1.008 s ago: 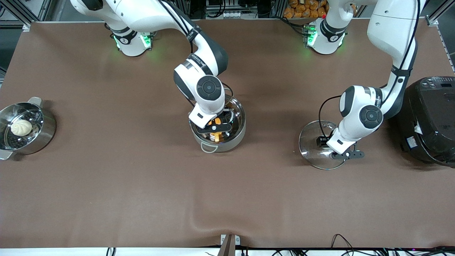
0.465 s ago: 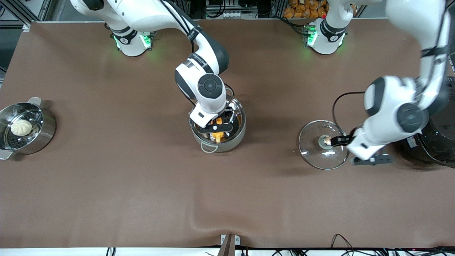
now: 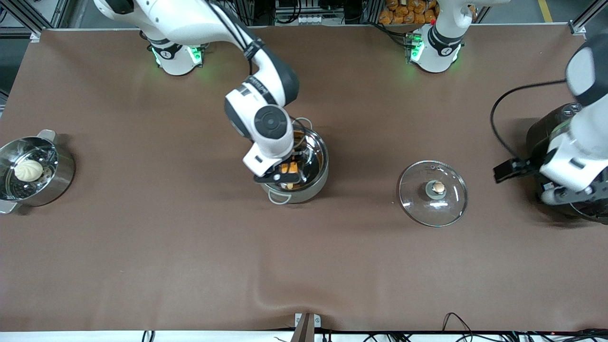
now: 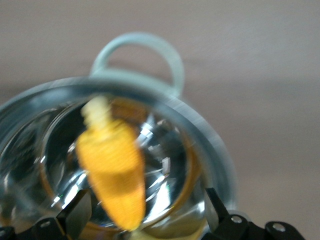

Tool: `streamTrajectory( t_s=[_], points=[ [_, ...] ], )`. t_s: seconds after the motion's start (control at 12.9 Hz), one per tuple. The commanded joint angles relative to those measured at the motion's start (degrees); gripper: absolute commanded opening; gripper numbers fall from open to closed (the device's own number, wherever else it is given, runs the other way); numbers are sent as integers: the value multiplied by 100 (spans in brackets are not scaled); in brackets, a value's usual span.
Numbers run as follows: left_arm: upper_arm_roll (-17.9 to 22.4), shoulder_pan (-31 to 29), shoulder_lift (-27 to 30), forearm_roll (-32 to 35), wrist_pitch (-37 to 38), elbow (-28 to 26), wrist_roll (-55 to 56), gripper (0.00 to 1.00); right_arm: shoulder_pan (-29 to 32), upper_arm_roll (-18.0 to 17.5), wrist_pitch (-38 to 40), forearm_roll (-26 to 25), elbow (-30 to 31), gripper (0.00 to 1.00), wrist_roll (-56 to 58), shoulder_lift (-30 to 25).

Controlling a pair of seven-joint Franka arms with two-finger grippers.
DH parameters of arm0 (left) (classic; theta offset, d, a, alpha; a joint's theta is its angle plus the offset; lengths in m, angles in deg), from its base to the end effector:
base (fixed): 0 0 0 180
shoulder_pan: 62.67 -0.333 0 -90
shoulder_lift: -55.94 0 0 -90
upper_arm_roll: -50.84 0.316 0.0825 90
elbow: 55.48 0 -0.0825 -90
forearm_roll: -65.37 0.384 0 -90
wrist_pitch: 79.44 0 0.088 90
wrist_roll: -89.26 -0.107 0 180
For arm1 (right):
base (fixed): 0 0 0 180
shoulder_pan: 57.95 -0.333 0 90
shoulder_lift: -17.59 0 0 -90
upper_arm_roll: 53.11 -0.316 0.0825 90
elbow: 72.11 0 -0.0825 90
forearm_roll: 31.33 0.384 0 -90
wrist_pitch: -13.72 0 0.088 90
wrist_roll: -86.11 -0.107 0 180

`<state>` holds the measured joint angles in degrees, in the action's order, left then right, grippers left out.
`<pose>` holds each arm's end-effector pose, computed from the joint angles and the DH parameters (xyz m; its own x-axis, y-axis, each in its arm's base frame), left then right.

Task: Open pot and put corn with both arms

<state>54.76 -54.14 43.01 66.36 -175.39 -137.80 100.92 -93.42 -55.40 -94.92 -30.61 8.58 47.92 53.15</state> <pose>0.6280 -0.0536 0.5640 0.9927 0.1190 0.0190 0.1195 -0.9924 -0.0293 0.5598 0.4283 0.3288 0.9919 -0.0215 -0.1252 -0.0148 -0.9984 0.0546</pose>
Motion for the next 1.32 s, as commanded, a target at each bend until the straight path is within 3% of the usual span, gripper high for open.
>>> streamTrajectory(
  t_s=[0.0, 0.31, 0.62, 0.93, 1.24],
  points=[
    [3, -9, 299, 6, 218, -38, -120, 100, 539, 149, 334, -54, 69, 100, 650, -409],
    [-15, -9, 589, -11, 622, -82, -191, 100, 1637, 141, 475, -246, 700, 100, 1960, -1084],
    [-41, -97, 730, -81, 675, -126, -191, 100, 2631, 114, 641, -300, 1343, 100, 3402, -2200],
    [-470, -465, 1072, -108, 666, -468, -191, 100, 3264, -8, 1379, -265, 1335, 100, 4045, -3141],
    [-489, -510, 1012, -81, 675, -460, -191, 100, 3415, 62, 1951, -256, 1028, 100, 4362, -3582]
  ],
)
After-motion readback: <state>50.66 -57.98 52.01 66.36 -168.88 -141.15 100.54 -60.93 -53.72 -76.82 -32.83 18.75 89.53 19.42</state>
